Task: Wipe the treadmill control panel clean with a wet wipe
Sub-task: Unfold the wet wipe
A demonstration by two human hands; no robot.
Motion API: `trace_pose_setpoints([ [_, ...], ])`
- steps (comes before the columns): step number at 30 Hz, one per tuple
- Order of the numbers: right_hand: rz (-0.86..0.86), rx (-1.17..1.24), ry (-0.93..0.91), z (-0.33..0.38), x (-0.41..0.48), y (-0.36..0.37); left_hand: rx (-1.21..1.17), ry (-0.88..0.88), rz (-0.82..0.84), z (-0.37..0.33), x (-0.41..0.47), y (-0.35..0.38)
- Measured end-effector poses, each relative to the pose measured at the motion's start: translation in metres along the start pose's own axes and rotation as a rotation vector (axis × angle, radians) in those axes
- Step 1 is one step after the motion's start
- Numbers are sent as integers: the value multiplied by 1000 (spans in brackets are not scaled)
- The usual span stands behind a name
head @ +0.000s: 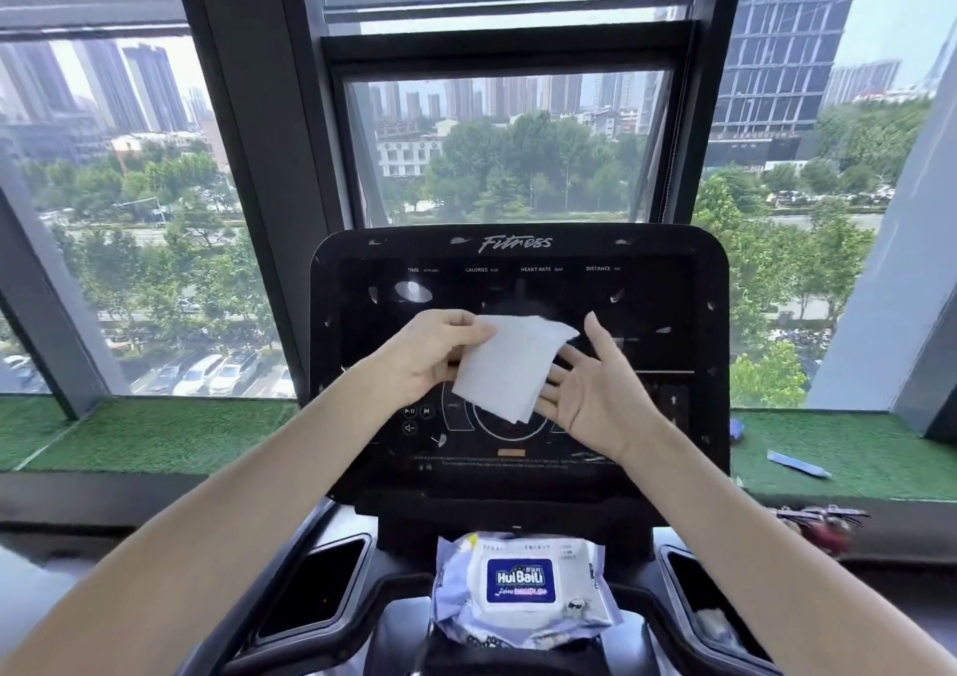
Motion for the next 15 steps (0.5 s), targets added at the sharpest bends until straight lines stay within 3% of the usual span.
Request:
trace_pose_setpoints([
  [4, -182, -465, -202, 25, 0, -13, 126, 8, -67, 4, -1, -3],
  [7, -232, -666, -267, 41, -3, -7, 237, 104, -196, -7, -8, -9],
  [11, -304, -757, -237, 52, 0, -2, 343, 201, -336, -16, -17, -9],
  [15, -229, -817, -87, 47, 17, 7, 349, 239, -469, -15, -29, -19],
])
Point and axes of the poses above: each hand's wrist, its own x-axis towards the middle knuckle, its own y-axis out of the palm, z = x × y, the point moved 9 cm from there along x, towards the middle knuckle, and after that the axes turned 4 degrees about -y, right-handed, at the moved point
